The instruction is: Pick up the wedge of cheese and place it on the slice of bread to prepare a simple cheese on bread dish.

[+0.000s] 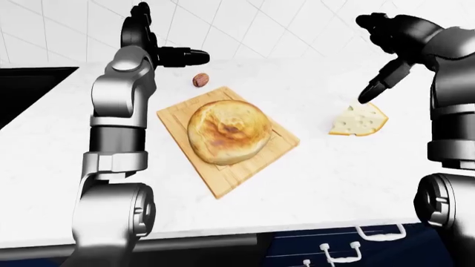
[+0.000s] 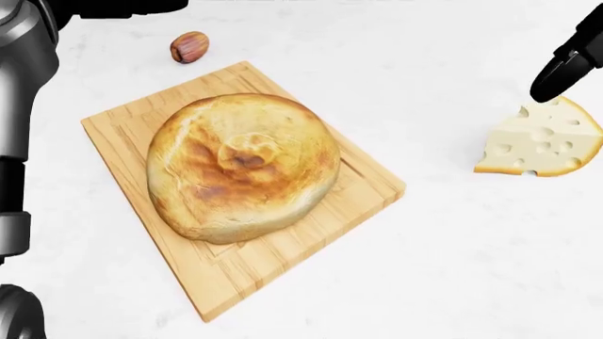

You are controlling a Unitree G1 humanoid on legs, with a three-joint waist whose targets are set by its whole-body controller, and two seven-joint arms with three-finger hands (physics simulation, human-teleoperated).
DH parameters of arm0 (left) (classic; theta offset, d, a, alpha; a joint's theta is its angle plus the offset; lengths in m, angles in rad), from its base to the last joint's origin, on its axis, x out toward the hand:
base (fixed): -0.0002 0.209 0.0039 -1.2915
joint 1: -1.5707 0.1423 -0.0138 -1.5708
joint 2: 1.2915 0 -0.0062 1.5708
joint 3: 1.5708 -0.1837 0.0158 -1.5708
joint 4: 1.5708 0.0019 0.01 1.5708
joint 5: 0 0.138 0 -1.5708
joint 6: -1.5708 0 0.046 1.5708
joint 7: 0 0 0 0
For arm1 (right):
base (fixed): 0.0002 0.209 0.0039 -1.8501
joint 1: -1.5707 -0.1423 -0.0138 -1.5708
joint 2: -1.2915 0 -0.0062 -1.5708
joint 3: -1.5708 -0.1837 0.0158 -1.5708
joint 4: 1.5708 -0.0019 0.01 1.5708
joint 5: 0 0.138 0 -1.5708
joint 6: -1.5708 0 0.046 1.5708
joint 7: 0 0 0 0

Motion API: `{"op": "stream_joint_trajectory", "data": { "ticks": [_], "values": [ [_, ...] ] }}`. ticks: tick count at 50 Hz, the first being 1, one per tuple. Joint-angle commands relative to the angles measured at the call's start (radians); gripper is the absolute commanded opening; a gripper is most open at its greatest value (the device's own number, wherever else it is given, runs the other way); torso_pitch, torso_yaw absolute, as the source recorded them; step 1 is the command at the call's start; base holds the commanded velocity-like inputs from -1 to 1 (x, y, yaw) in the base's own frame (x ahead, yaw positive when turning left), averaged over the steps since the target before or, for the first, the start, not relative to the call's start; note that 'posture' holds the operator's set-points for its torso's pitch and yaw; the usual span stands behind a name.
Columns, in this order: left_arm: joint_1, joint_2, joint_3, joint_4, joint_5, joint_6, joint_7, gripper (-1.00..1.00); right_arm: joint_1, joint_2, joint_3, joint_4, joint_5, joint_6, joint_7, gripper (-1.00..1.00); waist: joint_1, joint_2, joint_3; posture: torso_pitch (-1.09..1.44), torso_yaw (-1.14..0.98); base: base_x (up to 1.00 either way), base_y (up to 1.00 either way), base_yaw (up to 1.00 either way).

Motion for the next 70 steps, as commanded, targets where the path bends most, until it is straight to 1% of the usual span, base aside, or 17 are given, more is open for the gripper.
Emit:
{"op": "stream_joint_trajectory", "data": {
  "ticks": [1, 5, 9, 13, 17, 21, 28, 38, 43, 48, 67, 70],
  "values": [
    [-0.044, 0.011, 0.004, -0.041, 0.003, -0.031, 0.002, 1.0, -0.046, -0.017, -0.015, -0.025, -0.039, -0.053, 0.021, 1.0, 0.0, -0.005, -0.035, 0.0, 0.0, 0.0, 0.0, 0.0],
    [-0.047, 0.009, 0.002, -0.039, 0.005, -0.031, 0.002, 1.0, -0.061, -0.017, -0.001, 0.026, -0.102, -0.116, 0.051, 1.0, -0.001, -0.005, -0.032, 0.0, 0.0, 0.0, 0.0, 0.0],
    [-0.048, 0.008, 0.002, -0.034, 0.008, -0.034, 0.001, 1.0, -0.076, -0.016, 0.021, 0.103, -0.185, -0.201, 0.055, 1.0, -0.003, -0.005, -0.032, 0.0, 0.0, 0.0, 0.0, 0.0],
    [-0.047, 0.01, 0.002, -0.029, 0.012, -0.039, -0.002, 1.0, -0.073, -0.005, 0.056, 0.19, -0.294, -0.305, 0.011, 1.0, -0.004, -0.004, -0.033, 0.0, 0.0, 0.0, 0.0, 0.0],
    [-0.043, 0.008, 0.002, -0.02, 0.014, -0.05, -0.003, 1.0, -0.109, 0.028, 0.081, 0.279, -0.401, -0.373, -0.04, 1.0, -0.004, -0.002, -0.035, 0.0, 0.0, 0.0, 0.0, 0.0],
    [-0.039, 0.009, 0.004, -0.017, 0.014, -0.055, -0.004, 1.0, -0.15, 0.055, 0.094, 0.349, -0.481, -0.412, -0.078, 1.0, -0.004, 0.004, -0.037, 0.0, 0.0, 0.0, 0.0, 0.0],
    [-0.032, 0.009, 0.005, -0.028, 0.012, -0.052, -0.005, 1.0, -0.244, 0.09, 0.108, 0.465, -0.572, -0.444, -0.127, 1.0, -0.004, 0.01, -0.039, 0.0, 0.0, 0.0, 0.0, 0.0],
    [-0.028, 0.01, 0.005, -0.029, 0.009, -0.054, -0.004, 1.0, -0.27, 0.086, 0.118, 0.52, -0.659, -0.454, -0.149, 1.0, 0.002, 0.006, -0.044, 0.0, 0.0, 0.0, 0.0, 0.0],
    [-0.024, 0.009, 0.006, -0.035, 0.008, -0.053, -0.004, 1.0, -0.264, 0.085, 0.116, 0.524, -0.688, -0.456, -0.155, 1.0, 0.003, 0.005, -0.046, 0.0, 0.0, 0.0, 0.0, 0.0],
    [-0.02, 0.01, 0.005, -0.042, 0.008, -0.05, -0.004, 1.0, -0.248, 0.09, 0.116, 0.539, -0.715, -0.449, -0.186, 1.0, 0.004, 0.007, -0.048, 0.0, 0.0, 0.0, 0.0, 0.0],
    [-0.017, 0.009, 0.004, -0.064, 0.01, -0.035, -0.006, 1.0, -0.19, 0.089, 0.105, 0.551, -0.727, -0.432, -0.225, 1.0, 0.003, 0.004, -0.053, 0.0, 0.0, 0.0, 0.0, 0.0],
    [-0.015, 0.007, 0.004, -0.067, 0.011, -0.034, -0.006, 1.0, -0.166, 0.095, 0.104, 0.556, -0.722, -0.429, -0.244, 1.0, 0.002, 0.004, -0.052, 0.0, 0.0, 0.0, 0.0, 0.0]
  ]
}}
